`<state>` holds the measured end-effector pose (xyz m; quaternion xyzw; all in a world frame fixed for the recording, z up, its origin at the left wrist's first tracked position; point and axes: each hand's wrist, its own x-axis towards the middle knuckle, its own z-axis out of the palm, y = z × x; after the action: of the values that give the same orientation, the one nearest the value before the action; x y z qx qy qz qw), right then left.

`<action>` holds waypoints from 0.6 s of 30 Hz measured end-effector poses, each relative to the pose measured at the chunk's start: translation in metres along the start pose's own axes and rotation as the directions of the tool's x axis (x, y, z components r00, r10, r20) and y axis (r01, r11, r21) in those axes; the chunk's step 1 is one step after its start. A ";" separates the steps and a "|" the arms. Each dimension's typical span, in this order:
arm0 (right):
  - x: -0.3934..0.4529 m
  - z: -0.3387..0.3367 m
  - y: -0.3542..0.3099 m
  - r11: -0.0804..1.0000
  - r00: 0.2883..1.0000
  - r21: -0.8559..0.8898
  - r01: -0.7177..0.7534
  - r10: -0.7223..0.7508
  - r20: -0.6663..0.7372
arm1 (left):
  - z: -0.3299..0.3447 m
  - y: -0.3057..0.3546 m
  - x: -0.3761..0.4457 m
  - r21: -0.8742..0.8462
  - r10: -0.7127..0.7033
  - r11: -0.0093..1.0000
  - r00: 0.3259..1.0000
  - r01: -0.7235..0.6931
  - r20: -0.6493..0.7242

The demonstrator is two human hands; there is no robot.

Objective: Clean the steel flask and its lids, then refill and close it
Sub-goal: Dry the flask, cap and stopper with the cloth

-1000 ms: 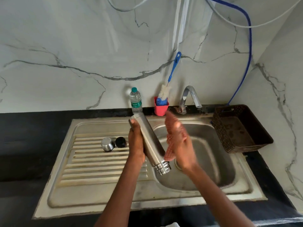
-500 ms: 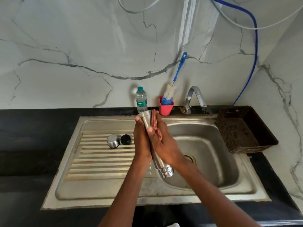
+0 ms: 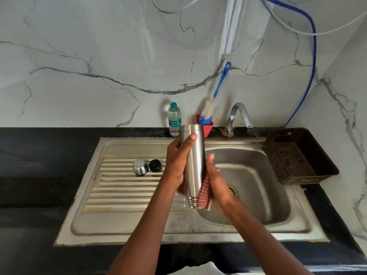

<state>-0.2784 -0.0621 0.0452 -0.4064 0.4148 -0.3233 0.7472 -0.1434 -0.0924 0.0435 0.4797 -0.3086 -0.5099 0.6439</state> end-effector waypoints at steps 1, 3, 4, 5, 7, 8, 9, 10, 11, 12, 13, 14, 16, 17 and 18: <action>-0.001 -0.005 -0.001 0.991 0.996 0.102 -0.086 0.084 0.030 | 0.002 0.002 0.002 -0.021 -0.027 0.999 1.000 0.026 -0.008; 0.000 -0.014 0.004 0.928 0.977 0.310 -0.207 0.177 0.120 | -0.001 0.005 0.011 -0.096 -0.073 0.993 0.997 0.072 -0.007; 0.000 -0.016 0.008 0.881 0.965 0.403 -0.250 0.196 0.171 | -0.004 0.006 0.015 -0.125 -0.097 0.987 0.995 0.098 0.018; -0.001 -0.016 0.011 0.837 0.957 0.471 -0.281 0.209 0.200 | -0.007 0.006 0.019 -0.143 -0.116 0.982 0.991 0.125 0.066; -0.002 -0.014 0.012 0.808 0.955 0.511 -0.293 0.222 0.196 | -0.010 0.005 0.023 -0.136 -0.118 0.981 0.984 0.137 0.136; -0.001 -0.014 0.011 0.817 0.957 0.500 -0.288 0.232 0.172 | -0.011 0.004 0.027 -0.115 -0.105 0.986 0.988 0.118 0.112; 0.000 -0.013 0.008 0.844 0.965 0.468 -0.263 0.232 0.124 | -0.011 0.004 0.032 -0.069 -0.079 0.994 0.996 0.082 0.047; 0.001 -0.012 0.006 0.887 0.973 0.403 -0.227 0.225 0.052 | -0.008 0.003 0.036 0.018 -0.033 0.999 0.998 0.034 -0.046; 0.004 -0.010 0.006 0.944 0.975 0.269 -0.189 0.212 -0.060 | -0.003 0.001 0.039 0.131 0.017 0.991 0.988 0.003 -0.151; 0.007 -0.005 0.005 0.986 0.966 0.044 -0.163 0.168 -0.195 | 0.003 -0.001 0.040 0.259 0.063 0.966 0.959 0.012 -0.276; 0.011 -0.001 0.007 0.961 0.938 -0.213 -0.175 0.097 -0.332 | 0.010 -0.003 0.038 0.369 0.108 0.928 0.904 0.057 -0.413; 0.014 0.002 0.010 0.895 0.900 -0.397 -0.202 0.010 -0.436 | 0.017 -0.005 0.035 0.440 0.166 0.893 0.841 0.093 -0.514; 0.022 0.003 0.015 0.879 0.846 -0.432 -0.202 -0.065 -0.529 | 0.029 -0.004 0.027 0.448 0.223 0.891 0.793 0.070 -0.567; 0.025 0.000 0.016 0.903 0.846 -0.393 -0.172 -0.069 -0.529 | 0.031 -0.003 0.028 0.368 0.183 0.929 0.810 0.043 -0.558; 0.029 -0.005 0.016 0.931 0.865 -0.340 -0.136 -0.056 -0.499 | 0.030 0.000 0.031 0.224 0.093 0.974 0.847 0.031 -0.523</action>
<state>-0.2677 -0.0807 0.0187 -0.4309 0.6552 -0.3194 0.5320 -0.1610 -0.1307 0.0513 0.6661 -0.1819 -0.3091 0.6540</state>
